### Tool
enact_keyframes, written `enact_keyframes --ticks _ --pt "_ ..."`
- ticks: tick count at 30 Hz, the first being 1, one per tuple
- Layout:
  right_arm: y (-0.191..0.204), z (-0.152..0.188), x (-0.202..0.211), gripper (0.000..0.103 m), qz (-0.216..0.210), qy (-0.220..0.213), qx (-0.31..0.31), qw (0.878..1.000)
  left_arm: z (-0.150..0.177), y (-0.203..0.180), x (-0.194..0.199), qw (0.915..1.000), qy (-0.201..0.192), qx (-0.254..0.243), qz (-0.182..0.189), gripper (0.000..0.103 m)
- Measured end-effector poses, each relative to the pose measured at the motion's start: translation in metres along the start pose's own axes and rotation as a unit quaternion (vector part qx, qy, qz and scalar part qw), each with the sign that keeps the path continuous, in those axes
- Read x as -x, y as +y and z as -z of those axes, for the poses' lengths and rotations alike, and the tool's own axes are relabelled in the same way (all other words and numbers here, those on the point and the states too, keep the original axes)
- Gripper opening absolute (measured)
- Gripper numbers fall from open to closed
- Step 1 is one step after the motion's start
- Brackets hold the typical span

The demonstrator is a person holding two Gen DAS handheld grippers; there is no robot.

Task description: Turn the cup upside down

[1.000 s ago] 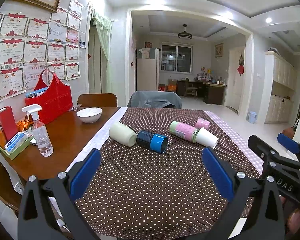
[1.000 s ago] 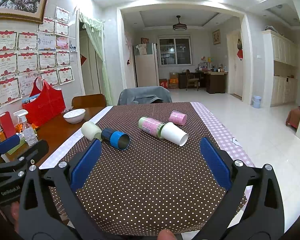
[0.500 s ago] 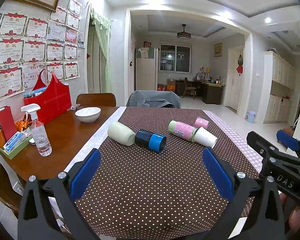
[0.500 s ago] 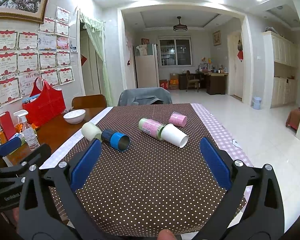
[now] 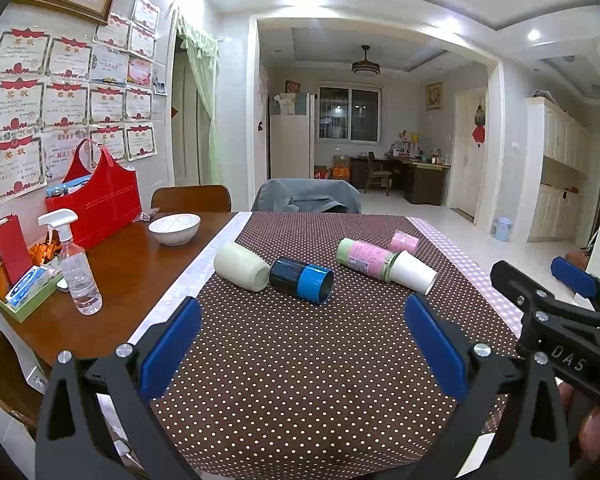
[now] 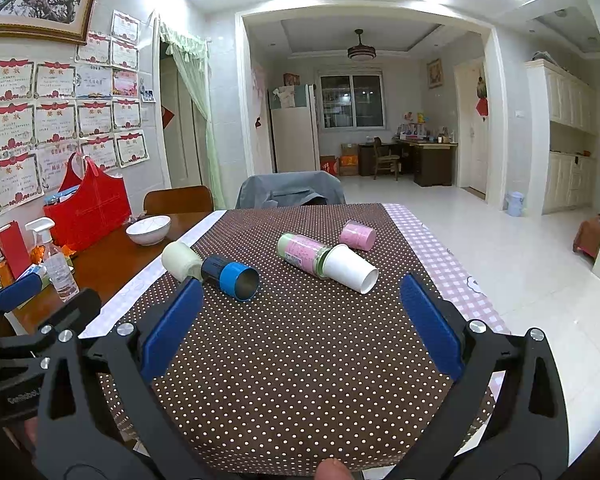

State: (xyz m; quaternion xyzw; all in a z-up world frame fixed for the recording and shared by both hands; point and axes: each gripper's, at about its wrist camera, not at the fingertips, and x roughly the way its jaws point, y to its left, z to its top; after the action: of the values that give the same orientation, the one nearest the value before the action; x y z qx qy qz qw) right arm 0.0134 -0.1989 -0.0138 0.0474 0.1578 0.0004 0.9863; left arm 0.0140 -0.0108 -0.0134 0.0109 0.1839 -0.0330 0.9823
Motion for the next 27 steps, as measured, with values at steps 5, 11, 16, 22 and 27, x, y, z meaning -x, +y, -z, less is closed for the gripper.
enact_keyframes --ticks 5,11,16,22,27 --pt "-0.006 0.001 -0.022 0.097 0.0 0.02 -0.001 1.0 0.0 -0.002 -0.021 0.9998 0.014 -0.01 -0.001 0.099" --pt "-0.018 0.0 -0.052 0.097 0.003 0.041 -0.005 0.999 -0.004 -0.006 -0.051 0.9993 0.029 -0.023 -0.003 0.099" --pt "-0.027 -0.003 -0.075 0.097 0.002 0.059 -0.01 0.998 -0.01 -0.014 -0.077 0.9982 0.039 -0.045 0.001 0.099" --pt "-0.05 -0.001 -0.103 0.097 0.013 0.085 -0.026 0.996 -0.019 -0.032 -0.115 0.9948 0.053 -0.086 0.012 0.099" --pt "-0.084 0.005 -0.132 0.097 0.036 0.116 -0.056 0.991 -0.028 -0.053 -0.154 0.9877 0.077 -0.132 0.035 0.099"
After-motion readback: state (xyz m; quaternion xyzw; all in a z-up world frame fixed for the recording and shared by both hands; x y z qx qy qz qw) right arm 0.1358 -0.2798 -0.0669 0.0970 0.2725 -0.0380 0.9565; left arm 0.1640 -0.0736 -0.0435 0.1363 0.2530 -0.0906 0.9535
